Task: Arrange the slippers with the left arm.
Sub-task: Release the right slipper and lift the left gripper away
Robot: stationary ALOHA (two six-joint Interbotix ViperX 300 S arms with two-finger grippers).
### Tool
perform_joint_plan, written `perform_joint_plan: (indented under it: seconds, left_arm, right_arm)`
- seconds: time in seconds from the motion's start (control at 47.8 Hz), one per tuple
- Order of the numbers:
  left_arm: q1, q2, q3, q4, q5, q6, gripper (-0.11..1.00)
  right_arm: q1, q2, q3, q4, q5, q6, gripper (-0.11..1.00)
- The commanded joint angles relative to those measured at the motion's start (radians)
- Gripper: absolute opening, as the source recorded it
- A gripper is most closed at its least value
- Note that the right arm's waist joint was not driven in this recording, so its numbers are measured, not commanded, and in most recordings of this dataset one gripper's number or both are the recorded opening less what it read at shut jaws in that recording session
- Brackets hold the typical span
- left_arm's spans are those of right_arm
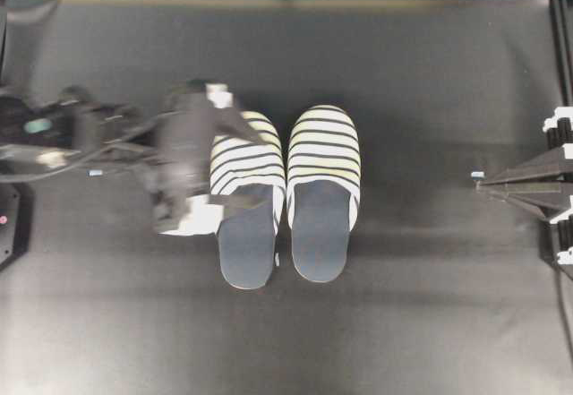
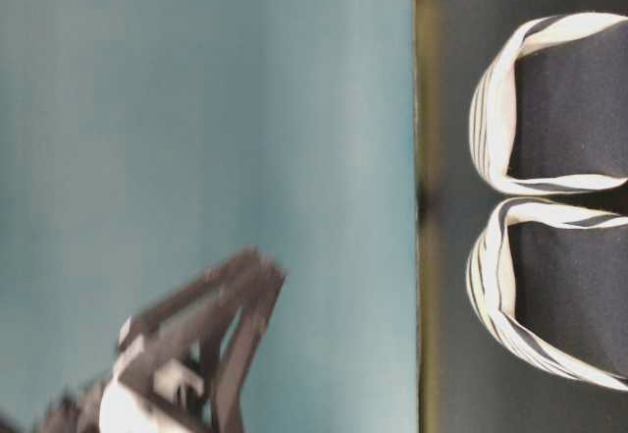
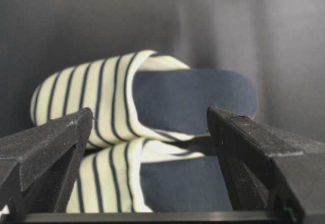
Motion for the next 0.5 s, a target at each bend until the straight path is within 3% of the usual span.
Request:
perform_joint_plan:
  seconds: [0.0,0.481]
  left_arm:
    - [-0.002,-0.084,0.054,0.003,-0.078,-0.009,0.88]
    - [-0.003,-0.379,0.272,0.002,-0.216,-0.057,0.88]
  right_arm:
    - [0.0,0.005,-0.006,0.002,-0.005,0.006,-0.01]
    - [0.0,-0.006,-0.002,0.002,0.002,0.006,-0.01]
